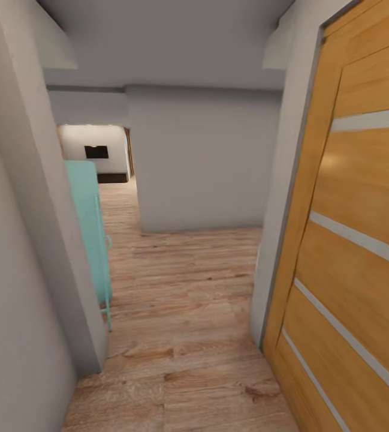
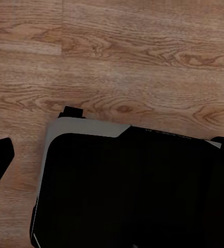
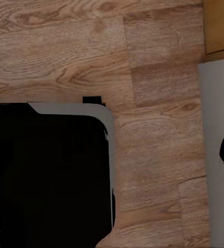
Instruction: Move the two storage containers from the living room to the garage. In the garage, place one container on the floor and stack the other container on top of it (either order is fine).
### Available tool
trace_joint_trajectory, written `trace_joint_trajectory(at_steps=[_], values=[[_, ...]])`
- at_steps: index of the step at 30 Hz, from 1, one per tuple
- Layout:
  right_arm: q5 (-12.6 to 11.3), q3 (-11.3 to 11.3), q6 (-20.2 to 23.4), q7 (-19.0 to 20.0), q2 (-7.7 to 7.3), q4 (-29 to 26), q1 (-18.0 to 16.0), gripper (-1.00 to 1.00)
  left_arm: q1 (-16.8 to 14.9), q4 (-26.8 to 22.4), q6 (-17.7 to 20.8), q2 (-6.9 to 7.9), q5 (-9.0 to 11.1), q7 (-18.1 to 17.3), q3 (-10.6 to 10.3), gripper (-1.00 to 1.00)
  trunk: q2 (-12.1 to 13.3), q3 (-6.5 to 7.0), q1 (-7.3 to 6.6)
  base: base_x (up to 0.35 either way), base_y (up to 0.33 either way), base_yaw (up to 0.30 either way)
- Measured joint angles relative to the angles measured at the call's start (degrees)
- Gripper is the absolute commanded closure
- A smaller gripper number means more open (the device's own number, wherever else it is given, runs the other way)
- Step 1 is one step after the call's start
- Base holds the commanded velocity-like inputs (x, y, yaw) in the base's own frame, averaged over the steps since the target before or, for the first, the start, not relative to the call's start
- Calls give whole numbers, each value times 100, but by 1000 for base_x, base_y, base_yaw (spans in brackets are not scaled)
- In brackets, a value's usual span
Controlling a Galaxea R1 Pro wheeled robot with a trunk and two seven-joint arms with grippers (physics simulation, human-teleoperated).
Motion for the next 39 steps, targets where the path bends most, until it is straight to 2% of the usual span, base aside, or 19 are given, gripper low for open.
trace_joint_trajectory(at_steps=[11, 22, 39], values=[[0, 0, 0, 0, 4, 0, 0, -100, 0, 0, 0, 0, -1, 0, 0, -100, 0, 0, 0, 324, 0, 15], [0, 0, 1, 0, -4, 0, 0, -100, 1, -1, 0, 0, 0, 0, 0, -100, 0, 0, 0, 324, 0, 207], [9, 0, -12, 0, -9, 0, 0, -100, 0, 0, 1, -4, -5, 0, 0, -100, 0, 0, 0, 324, 0, 10]])
